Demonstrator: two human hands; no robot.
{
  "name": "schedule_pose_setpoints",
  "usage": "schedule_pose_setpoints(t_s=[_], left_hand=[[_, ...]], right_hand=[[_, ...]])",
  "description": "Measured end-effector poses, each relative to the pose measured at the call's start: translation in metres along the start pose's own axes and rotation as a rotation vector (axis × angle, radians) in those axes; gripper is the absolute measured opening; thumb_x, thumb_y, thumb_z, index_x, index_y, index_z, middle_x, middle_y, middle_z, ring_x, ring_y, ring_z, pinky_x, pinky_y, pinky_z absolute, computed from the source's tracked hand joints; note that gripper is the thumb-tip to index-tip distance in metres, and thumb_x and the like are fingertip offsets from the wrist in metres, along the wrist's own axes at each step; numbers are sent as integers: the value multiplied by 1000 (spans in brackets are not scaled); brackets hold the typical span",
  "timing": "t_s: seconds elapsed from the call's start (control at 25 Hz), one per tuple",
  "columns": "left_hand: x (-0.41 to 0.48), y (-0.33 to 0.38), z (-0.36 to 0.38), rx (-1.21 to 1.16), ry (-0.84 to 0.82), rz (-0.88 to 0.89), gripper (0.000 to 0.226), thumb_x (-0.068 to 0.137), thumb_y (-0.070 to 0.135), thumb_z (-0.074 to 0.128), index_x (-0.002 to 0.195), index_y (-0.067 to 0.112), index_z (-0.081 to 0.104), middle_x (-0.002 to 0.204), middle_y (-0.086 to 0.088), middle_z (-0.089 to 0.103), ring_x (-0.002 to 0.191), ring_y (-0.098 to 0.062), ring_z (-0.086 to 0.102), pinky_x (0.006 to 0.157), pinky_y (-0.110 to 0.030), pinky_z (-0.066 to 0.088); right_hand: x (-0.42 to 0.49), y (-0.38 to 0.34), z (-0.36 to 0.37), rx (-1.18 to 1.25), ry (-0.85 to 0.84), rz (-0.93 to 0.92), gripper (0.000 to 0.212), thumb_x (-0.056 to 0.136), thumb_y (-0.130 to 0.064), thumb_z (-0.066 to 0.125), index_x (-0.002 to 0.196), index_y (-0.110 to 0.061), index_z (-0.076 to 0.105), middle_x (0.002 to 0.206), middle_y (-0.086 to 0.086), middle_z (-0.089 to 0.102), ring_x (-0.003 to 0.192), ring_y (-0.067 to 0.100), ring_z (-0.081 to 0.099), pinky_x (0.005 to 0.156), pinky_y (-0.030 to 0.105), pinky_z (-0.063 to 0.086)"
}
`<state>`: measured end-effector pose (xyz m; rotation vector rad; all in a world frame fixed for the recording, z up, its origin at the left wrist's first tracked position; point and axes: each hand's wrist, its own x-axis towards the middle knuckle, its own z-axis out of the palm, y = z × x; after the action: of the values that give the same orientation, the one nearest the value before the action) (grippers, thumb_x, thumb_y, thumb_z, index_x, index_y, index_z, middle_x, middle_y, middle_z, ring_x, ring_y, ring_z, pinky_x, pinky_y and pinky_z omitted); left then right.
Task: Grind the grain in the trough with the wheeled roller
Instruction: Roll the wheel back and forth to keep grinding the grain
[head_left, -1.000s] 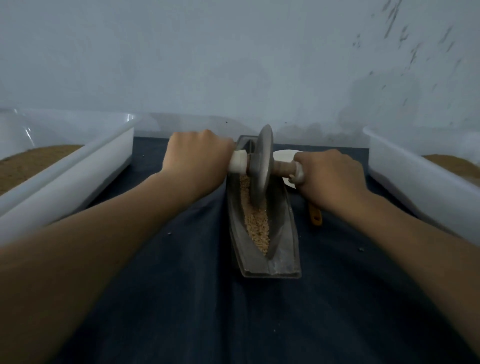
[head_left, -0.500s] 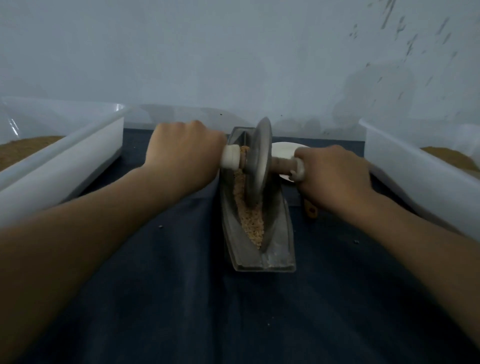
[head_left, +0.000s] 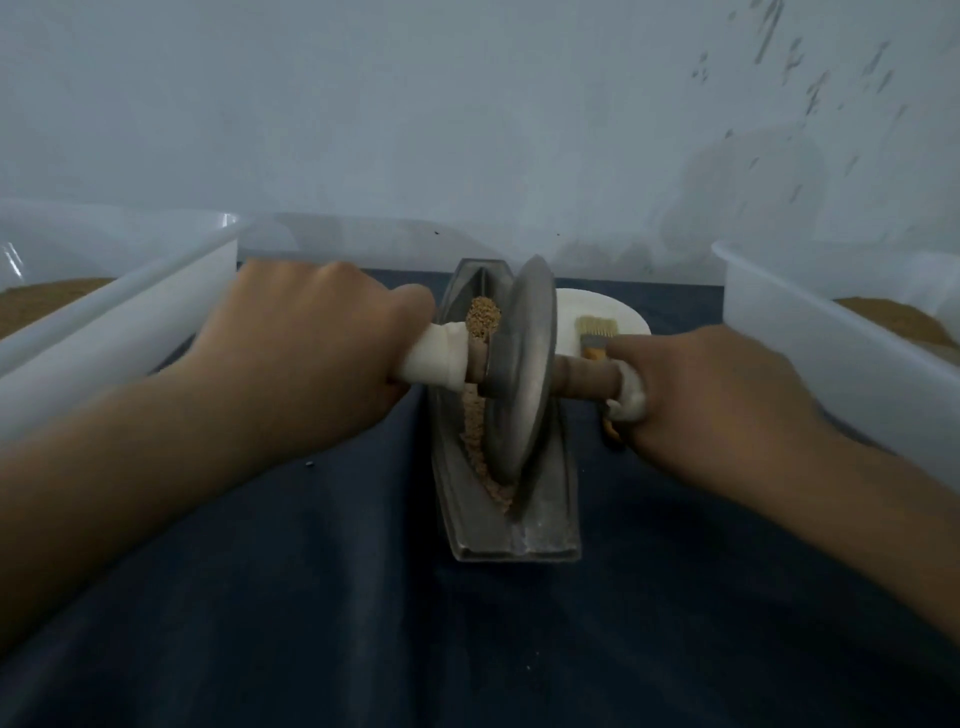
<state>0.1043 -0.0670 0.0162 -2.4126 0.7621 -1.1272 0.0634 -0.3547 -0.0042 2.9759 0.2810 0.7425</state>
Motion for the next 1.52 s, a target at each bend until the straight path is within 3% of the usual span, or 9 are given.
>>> schedule_pose_setpoints(t_s=[0.08,0.2,0.4,0.6,0.76,0.92,1.16,1.32,1.52], left_hand=[[-4,-1,-1,-4,-17,-18,26,73,36,57,74,23,35,55,0,49,42,-30,49,51,-20,8],[11,11,26,-22,-122,-157,25,74,27,67,70,22,42,54,0,41,43,-25,40,48,-22,14],[51,10,72,-121,-211,-359,9,89,31,58,87,23,61,70,-2,47,64,-29,56,54,-31,35],[8,20,39,-121,-111,-292,24,82,31,64,73,24,44,58,3,41,44,-17,28,47,-26,18],[-16,6,2,-57,-21,-132,36,71,32,67,71,22,33,51,2,42,37,-27,38,50,-20,10],[-2,16,28,-72,-124,-245,34,74,24,70,68,21,37,51,2,36,43,-21,30,48,-23,12],[45,13,73,-134,-189,-395,10,88,30,61,84,22,56,72,-3,54,62,-28,54,52,-31,30],[-1,20,36,-106,-61,-287,36,74,27,72,71,21,37,54,4,35,45,-19,24,48,-22,10],[-27,13,7,-131,-94,-187,41,68,33,76,71,22,36,50,4,40,37,-24,36,49,-19,12]], right_hand=[[-7,1,-4,8,34,-23,11,69,-58,35,68,-47,36,50,-10,37,43,16,41,42,23,31],[23,-3,6,-148,-9,15,20,71,-47,58,68,-39,40,58,-7,43,49,18,43,46,23,26],[105,-12,25,-172,-104,109,13,87,-19,64,82,-30,59,74,0,49,68,22,53,50,28,31],[56,-10,9,-191,-19,-25,21,83,-26,66,77,-32,47,67,-5,49,62,20,51,48,26,27],[8,0,-8,-162,49,-99,37,64,-32,72,71,-36,36,54,-11,34,46,19,36,46,20,14],[31,-3,5,-230,44,-28,31,66,-33,70,67,-33,39,53,-8,37,45,18,38,46,19,17],[102,-14,24,-179,-47,105,17,87,-18,65,101,-28,66,74,-2,49,68,21,52,50,26,27],[51,-11,7,-229,30,-22,22,78,-24,67,75,-31,46,64,-6,48,58,19,48,47,24,23],[11,-3,-10,-223,105,-123,52,54,-27,74,63,-35,23,48,-11,30,38,14,29,49,16,14]])
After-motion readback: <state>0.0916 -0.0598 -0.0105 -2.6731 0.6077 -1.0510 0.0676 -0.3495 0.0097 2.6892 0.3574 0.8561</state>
